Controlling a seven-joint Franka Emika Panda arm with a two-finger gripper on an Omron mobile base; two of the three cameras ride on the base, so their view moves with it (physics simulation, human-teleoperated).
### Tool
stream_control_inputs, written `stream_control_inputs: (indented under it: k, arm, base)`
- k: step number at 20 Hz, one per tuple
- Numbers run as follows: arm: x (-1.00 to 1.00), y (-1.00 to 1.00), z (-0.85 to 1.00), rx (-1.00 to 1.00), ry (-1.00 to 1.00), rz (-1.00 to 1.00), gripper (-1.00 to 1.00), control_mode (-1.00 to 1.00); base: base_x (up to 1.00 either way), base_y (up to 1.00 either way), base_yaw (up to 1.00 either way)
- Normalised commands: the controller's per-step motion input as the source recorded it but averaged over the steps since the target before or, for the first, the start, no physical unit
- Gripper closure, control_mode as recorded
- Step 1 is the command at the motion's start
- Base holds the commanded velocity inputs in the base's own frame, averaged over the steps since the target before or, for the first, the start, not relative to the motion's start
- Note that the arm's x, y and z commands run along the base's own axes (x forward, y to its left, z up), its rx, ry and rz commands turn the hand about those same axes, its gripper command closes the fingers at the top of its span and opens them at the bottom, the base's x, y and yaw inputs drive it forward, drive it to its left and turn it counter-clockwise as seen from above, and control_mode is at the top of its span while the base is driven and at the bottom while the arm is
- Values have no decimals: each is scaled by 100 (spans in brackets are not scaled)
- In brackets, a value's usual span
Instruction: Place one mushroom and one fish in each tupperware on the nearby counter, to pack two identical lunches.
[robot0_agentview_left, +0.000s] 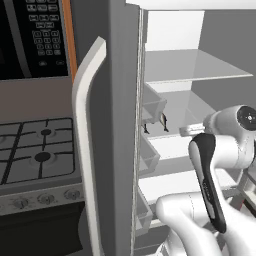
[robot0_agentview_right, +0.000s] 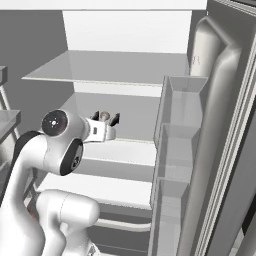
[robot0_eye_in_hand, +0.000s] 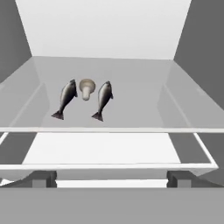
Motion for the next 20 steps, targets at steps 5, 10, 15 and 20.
stream_control_inputs:
  k: [5,10,15,20]
  arm:
    - [50,21,-13,0,2,-1,-100,-100]
    - [47,1,-3,0,4,0,-100,-100]
    - [42,-8,-13,1,3,0,-100,-100]
    - [41,-1,-22,2,6,0,-100,-100]
  base:
    - [0,0,0]
    - [0,0,0]
    - [0,0,0]
    - [0,0,0]
